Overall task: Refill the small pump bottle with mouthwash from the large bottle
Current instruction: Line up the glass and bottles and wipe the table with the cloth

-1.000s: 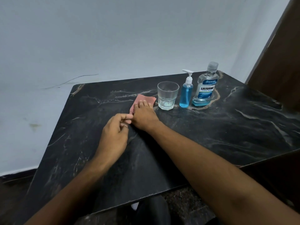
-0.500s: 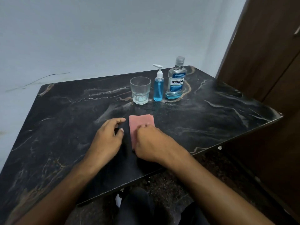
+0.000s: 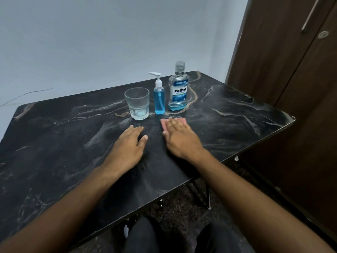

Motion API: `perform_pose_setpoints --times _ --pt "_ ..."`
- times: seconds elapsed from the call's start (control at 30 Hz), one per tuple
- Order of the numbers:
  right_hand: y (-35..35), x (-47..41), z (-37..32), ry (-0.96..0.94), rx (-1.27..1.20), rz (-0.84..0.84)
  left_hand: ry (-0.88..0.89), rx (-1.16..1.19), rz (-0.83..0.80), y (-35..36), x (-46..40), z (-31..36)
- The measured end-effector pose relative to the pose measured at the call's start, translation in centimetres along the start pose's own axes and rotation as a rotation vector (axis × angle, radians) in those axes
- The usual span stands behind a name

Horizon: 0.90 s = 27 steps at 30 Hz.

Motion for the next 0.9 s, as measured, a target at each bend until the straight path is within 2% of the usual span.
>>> perform_pose_setpoints --times 0.1,0.17,0.23,0.3,0.4,0.5,0.63,0.7,0.8,0.9 --pt "-0.6 0.4 5.3 0.147 0.013 -0.05 0.037 -0.01 -0.074 1.0 -0.2 1.2" --pt "-1.0 1.0 6.0 0.195 -0.01 -0.068 -0.007 0.017 -0.114 1.4 0.2 1.5" --pt "-1.5 2.3 2.6 0.073 0.006 -0.001 -0.049 0.054 -0.125 1.5 0.7 1.5" --pt "-0.9 4.7 -2.9 -0.169 0.001 0.096 -0.031 0.076 -0.104 1.5 0.9 1.7" --pt "0.0 5.9 -6.4 -0.376 -0.038 0.074 -0.018 0.084 -0.096 1.6 0.9 2.1" --pt "-0.6 2.4 -1.9 -0.271 -0.051 0.027 -0.023 0.057 -0.112 1.5 1.1 2.1" --pt "-1.0 -1.2 8.3 0.09 -0.006 -0.006 -0.041 0.078 -0.107 0.6 1.8 1.9" --pt "-0.8 -1.8 11.1 0.211 -0.007 -0.014 -0.056 0.077 -0.096 0.3 2.0 1.5" --pt "-0.6 -1.9 9.0 0.23 -0.025 -0.027 -0.062 0.075 -0.097 0.2 2.3 1.0" --pt "-0.5 -0.6 1.3 0.016 0.012 0.007 -0.054 0.096 -0.1 0.9 1.8 1.3"
Point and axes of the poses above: each hand's wrist, its own x-axis away from the middle knuckle, its own y-axis out of the palm, z = x × y, the point moved 4 cm from there along -x, towards the middle knuckle, and after that the axes turned 11 degrees about x, right-handed, at the moved point
